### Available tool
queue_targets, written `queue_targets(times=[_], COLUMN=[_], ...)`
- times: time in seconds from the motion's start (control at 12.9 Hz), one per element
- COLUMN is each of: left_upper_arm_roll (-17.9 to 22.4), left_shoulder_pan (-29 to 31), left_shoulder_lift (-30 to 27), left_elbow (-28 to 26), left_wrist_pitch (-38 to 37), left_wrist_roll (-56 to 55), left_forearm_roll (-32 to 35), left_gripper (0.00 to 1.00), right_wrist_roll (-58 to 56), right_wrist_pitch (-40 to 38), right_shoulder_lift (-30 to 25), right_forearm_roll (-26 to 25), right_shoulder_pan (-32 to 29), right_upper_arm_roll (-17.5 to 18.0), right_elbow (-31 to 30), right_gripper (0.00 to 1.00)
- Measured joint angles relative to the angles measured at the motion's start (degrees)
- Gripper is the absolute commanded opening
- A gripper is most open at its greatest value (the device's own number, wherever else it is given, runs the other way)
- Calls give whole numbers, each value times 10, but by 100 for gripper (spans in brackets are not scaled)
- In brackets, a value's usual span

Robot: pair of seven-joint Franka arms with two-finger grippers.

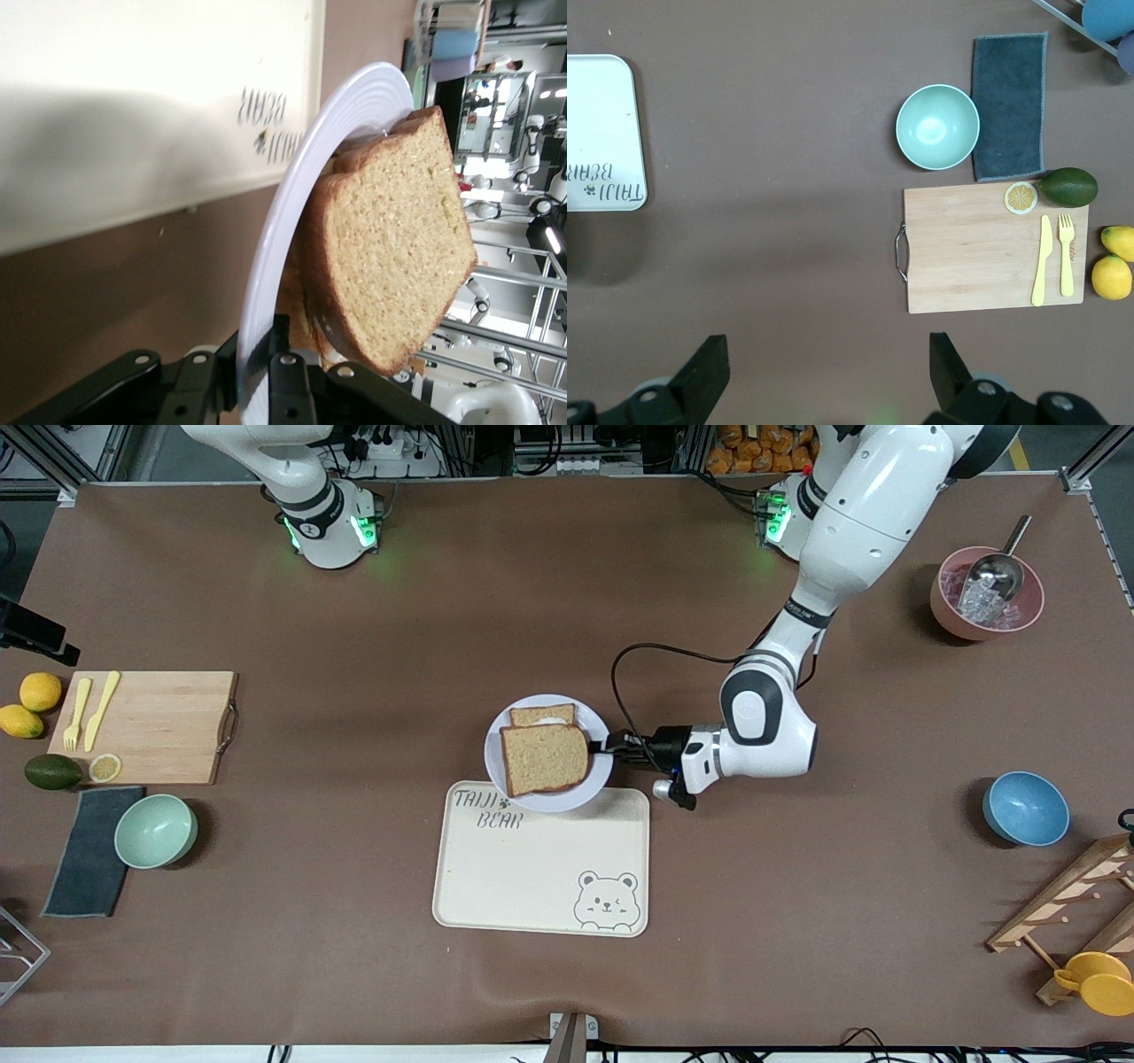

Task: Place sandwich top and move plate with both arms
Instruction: 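Slide the plate with the left gripper onto the bear tray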

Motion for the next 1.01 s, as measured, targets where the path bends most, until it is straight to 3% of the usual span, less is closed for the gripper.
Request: queue_targets(times=[0.62,1.01], left_upper_arm_roll=[1,0], left_shoulder_pan=[-4,-8], left_shoulder_lift=[20,78], left_elbow=[71,137], left_wrist_pitch=[58,114], left_wrist_roll=[-101,-121], left_forearm_roll=[0,-4], left_gripper=[0,0], right_wrist_roll=[0,3], right_wrist_pitch=[7,10], right_shoulder_lift=[-2,-5], right_forearm_roll=[0,6], right_shoulder_pan=[0,2], right_upper_arm_roll=[0,4], right_elbow=[-9,-13], right_gripper=[100,100])
